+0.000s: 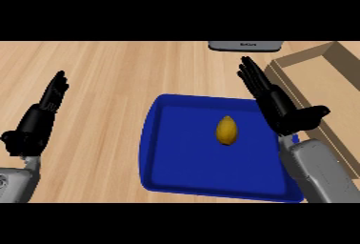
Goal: Pick the lemon from the tray and place it in the cardboard box
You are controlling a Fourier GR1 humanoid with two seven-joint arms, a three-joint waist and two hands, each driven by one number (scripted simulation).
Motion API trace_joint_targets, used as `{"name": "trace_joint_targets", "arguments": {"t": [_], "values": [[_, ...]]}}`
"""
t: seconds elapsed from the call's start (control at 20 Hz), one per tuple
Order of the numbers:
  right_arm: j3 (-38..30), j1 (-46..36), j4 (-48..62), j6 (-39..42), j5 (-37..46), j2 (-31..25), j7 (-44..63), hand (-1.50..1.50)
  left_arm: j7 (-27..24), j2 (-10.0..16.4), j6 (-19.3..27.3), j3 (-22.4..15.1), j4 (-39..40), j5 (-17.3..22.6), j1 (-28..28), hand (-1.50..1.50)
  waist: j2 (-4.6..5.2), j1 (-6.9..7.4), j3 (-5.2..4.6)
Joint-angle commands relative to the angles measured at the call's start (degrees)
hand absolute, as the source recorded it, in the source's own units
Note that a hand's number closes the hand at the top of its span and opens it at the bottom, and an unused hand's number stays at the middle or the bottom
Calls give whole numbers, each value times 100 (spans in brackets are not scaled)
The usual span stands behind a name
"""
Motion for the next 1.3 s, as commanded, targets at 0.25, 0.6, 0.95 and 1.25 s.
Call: {"name": "trace_joint_targets", "arguments": {"t": [0.25,0.6,0.95,1.25], "values": [[-845,394,-511,-1597,256,-240,997,-150,1091,-235,-341,691,-214,1386,644,0,78,-197,41],[-454,1649,-1863,-3560,2177,9,-569,-150,1485,-390,-308,596,-713,1617,1111,0,68,-250,48],[555,1811,-2300,-2784,3754,-1376,1883,-150,1718,-327,-349,582,-905,1634,988,0,105,-178,7],[920,1129,-2685,-1285,4436,-2221,4213,-150,1904,-425,-268,457,-937,1607,795,0,113,-147,-5]]}}
